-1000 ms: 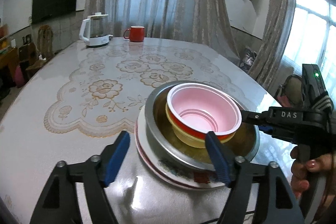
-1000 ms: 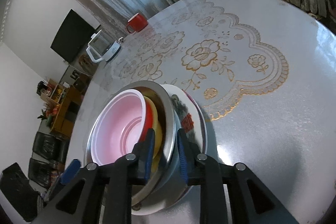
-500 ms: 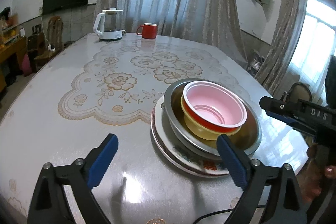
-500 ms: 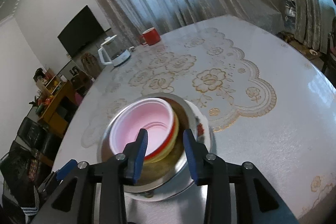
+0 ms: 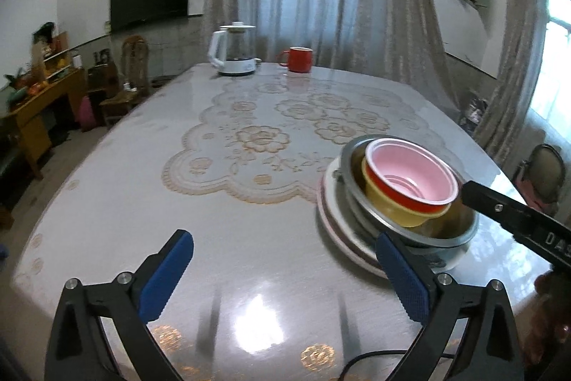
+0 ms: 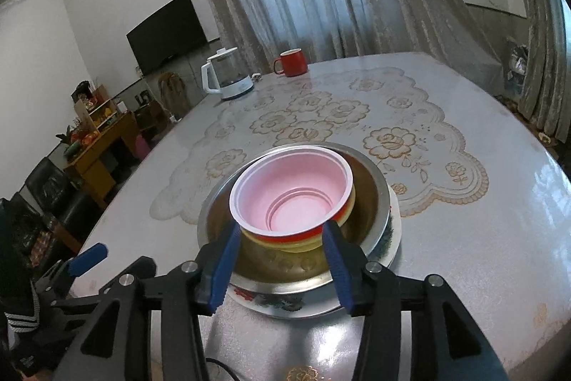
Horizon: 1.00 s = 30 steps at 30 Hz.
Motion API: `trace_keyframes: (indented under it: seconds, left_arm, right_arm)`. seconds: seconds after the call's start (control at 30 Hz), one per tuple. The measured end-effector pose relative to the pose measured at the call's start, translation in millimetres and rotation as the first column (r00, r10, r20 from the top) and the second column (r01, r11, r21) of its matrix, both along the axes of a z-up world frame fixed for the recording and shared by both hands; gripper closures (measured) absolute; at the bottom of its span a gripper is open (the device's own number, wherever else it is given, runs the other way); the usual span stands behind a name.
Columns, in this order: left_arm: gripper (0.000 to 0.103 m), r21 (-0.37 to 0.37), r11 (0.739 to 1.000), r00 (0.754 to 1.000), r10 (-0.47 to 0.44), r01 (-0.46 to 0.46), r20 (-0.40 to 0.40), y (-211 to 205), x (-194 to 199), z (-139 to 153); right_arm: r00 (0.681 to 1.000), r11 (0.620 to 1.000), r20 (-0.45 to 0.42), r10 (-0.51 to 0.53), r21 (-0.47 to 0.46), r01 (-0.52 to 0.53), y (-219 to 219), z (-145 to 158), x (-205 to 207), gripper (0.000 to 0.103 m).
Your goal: Organize plates and bowls
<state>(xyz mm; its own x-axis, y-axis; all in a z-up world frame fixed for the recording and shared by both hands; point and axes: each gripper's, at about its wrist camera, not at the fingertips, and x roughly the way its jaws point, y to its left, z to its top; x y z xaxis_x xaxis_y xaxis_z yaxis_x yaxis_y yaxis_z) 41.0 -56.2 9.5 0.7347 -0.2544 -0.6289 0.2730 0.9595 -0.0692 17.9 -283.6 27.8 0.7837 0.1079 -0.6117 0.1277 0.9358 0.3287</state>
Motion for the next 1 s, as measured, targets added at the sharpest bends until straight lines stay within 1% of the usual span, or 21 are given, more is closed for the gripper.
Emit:
trace_keyframes:
  seconds: [0.07,0.13,0.17,0.27,0.4,0.5,0.6,0.77,0.9,1.0]
  left_arm:
    - [0.0,0.012,1.0,1.0,0.027,-0.028,0.007,5,-3,0]
    - [0.0,0.024,0.998,0.999,0.05,-0.051,0.005,9,-5,-2]
    - [0.0,0.03,0.998,0.998,0.058,-0.058,-0.001,11,-6,-2]
    - [0.0,0.047,0.997,0.998,0.057,-0.056,-0.019,14,-9,-5]
    - [0.0,0.073,0.994,0.997,0.079,-0.079,-0.005,17,-15,-8]
    - [0.0,0.088,0.991,0.995,0.102,-0.101,0.0,18,-18,-9]
    - [0.0,0.096,0.987,0.991,0.131,-0.129,-0.013,20,-20,-8]
    - [0.0,0.071,0.986,0.986,0.155,-0.151,-0.057,26,-21,-9]
    - [0.0,0.064,0.984,0.985,0.168,-0.165,-0.041,30,-26,-8]
    - [0.0,0.044,0.985,0.986,0.166,-0.165,-0.02,34,-32,-6]
  right_arm:
    - [1.0,1.0,0.015,-0.008,-0.002,0.008,2,1,-4,0.052]
    - [0.999,1.0,0.028,-0.016,-0.008,0.016,6,0,-8,0.042]
    - [0.999,1.0,0.03,-0.016,-0.013,0.016,9,-1,-10,0.04]
    - [1.0,1.0,0.026,-0.012,-0.022,0.012,17,-6,-16,0.038]
    - [1.0,0.998,0.019,-0.018,-0.059,0.019,29,-13,-24,0.033]
    - [0.999,0.995,0.016,-0.028,-0.093,0.029,37,-17,-31,0.032]
    - [0.999,0.993,0.023,-0.037,-0.11,0.039,41,-18,-37,0.032]
    - [0.998,0.991,0.04,-0.038,-0.126,0.043,49,-16,-46,0.031]
    - [0.998,0.989,0.051,-0.027,-0.146,0.034,57,-15,-50,0.031]
    - [0.997,0.988,0.065,-0.033,-0.151,0.043,62,-14,-56,0.03]
